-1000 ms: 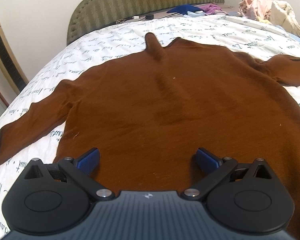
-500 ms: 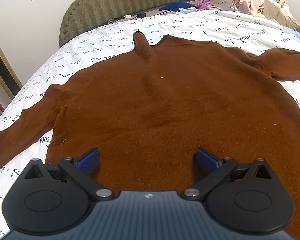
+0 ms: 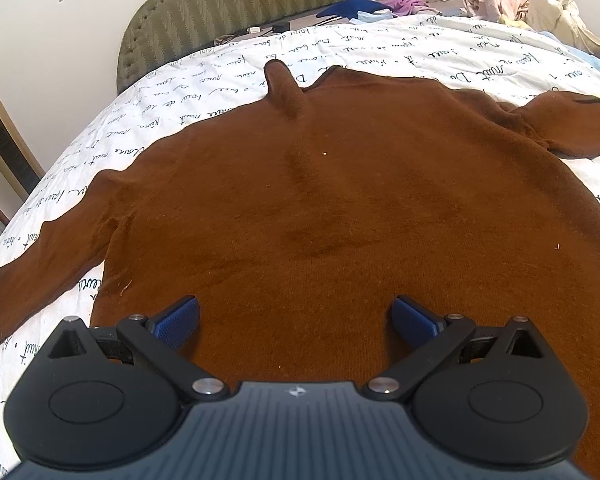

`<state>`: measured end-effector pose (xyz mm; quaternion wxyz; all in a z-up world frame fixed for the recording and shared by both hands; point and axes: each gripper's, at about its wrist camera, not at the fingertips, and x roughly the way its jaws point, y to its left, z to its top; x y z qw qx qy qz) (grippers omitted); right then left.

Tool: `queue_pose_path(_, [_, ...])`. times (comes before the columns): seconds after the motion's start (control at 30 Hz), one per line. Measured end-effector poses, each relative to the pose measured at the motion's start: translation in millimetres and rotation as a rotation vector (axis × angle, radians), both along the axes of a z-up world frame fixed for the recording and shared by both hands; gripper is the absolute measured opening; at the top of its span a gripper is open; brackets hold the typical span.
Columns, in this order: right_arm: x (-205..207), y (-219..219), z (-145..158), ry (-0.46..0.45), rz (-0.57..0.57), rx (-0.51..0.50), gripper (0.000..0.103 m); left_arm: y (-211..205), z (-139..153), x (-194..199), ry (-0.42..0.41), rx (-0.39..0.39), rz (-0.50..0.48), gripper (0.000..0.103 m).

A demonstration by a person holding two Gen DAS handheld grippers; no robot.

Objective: Fold small clothes
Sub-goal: 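Grasp the brown sweater's sleeve cuff with the right tool and lift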

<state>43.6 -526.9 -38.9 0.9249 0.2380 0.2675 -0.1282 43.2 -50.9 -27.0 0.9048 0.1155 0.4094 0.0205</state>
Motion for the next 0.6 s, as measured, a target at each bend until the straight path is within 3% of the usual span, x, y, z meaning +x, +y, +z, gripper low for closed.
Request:
queue_pose_path(0.07, [9.6, -22.3, 7.2, 0.008, -0.065, -0.022, 0.014, -0.6, -0.5, 0.6, 0.002, -0.002, 0.002, 0.103])
queue_pose_path(0.1, [14.5, -32.6, 8.7, 0.018, -0.118, -0.042, 0.023, -0.9, -0.4, 0.6, 0.003, -0.002, 0.003, 0.103])
queue_pose_path(0.17, [22.8, -53.8, 7.5, 0.051, -0.244, -0.074, 0.077, -1.2, 0.8, -0.3, 0.001, -0.003, -0.002, 0.103])
queue_pose_path(0.23, [16.6, -62.4, 6.5, 0.048, -0.365, -0.111, 0.073, -0.7, 2.2, -1.7, -0.005, -0.003, -0.007, 0.103])
queue_pose_path(0.37, [-13.1, -52.6, 2.9, -0.086, -0.292, -0.002, 0.08, -3.2, 1.8, 0.1, -0.001, -0.003, -0.015, 0.103])
queue_pose_path(0.6, [1.4, -74.1, -57.1, -0.112, -0.274, 0.456, 0.075, -8.6, 3.6, -3.2, -0.007, 0.017, -0.038, 0.103])
